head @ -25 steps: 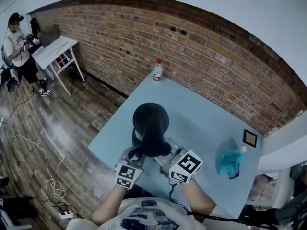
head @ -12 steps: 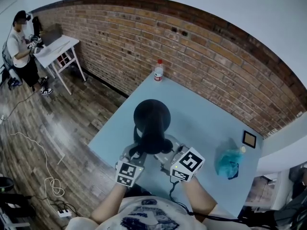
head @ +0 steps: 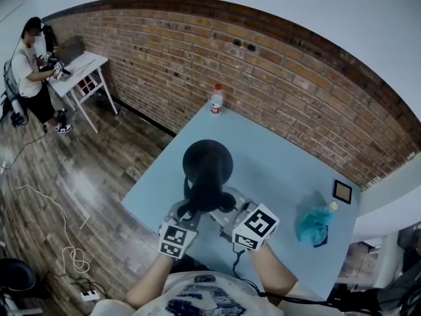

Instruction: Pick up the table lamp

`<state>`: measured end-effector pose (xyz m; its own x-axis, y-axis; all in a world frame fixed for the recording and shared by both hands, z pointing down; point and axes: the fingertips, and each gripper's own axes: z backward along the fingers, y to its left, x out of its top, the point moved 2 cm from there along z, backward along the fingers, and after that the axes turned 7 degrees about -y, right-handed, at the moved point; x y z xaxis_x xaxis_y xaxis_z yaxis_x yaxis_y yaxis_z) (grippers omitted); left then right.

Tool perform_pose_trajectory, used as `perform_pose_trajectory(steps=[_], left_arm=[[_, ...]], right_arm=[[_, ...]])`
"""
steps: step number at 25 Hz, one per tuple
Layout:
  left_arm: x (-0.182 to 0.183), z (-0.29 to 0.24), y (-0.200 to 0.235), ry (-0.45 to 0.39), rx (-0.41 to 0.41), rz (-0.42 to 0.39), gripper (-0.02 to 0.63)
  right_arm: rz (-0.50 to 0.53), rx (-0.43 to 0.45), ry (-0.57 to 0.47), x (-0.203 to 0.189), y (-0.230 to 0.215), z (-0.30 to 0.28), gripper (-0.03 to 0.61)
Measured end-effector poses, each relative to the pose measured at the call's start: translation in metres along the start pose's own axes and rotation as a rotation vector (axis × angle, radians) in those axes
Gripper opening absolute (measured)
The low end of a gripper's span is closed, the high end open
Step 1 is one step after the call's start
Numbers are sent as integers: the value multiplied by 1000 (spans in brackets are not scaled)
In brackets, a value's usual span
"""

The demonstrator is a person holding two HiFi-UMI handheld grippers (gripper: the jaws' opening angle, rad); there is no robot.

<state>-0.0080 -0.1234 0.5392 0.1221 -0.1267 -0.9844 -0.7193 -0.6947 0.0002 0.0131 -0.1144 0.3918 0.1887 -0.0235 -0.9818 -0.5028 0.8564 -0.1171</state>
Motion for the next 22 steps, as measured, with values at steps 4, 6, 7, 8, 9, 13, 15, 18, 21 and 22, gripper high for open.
perform_pose_trajectory(steps=[4, 6, 7, 8, 9, 13, 15, 18, 21, 22], left_arm=[[0, -1, 1, 1, 0, -1, 46], [1, -1, 2, 1, 0, -5, 46], [1, -1, 3, 1, 1, -7, 46], [2, -1, 3, 1, 3, -8, 46], [2, -1, 3, -1, 4, -8, 46], [4, -2, 3, -7, 7, -5, 46], [4, -4, 3, -7, 7, -4, 46], [5, -5, 3, -9, 2, 1, 46], [4, -7, 3, -10, 3, 6, 46], [3, -7, 3, -9, 4, 8, 46]], right_arm=[[2, 2, 0, 0, -1, -1, 41], [1, 1, -2, 0, -1, -1, 41], [1, 2, -4, 1, -2, -1, 40], [0, 3, -6, 1, -2, -1, 41], [0, 4, -8, 2, -2, -1, 41], [4, 10, -4, 4, -2, -1, 41], [8, 12, -1, 3, -3, -2, 41], [9, 13, -2, 4, -4, -3, 41], [10, 13, 3, 3, -5, -3, 41], [10, 14, 5, 2, -5, -2, 41]])
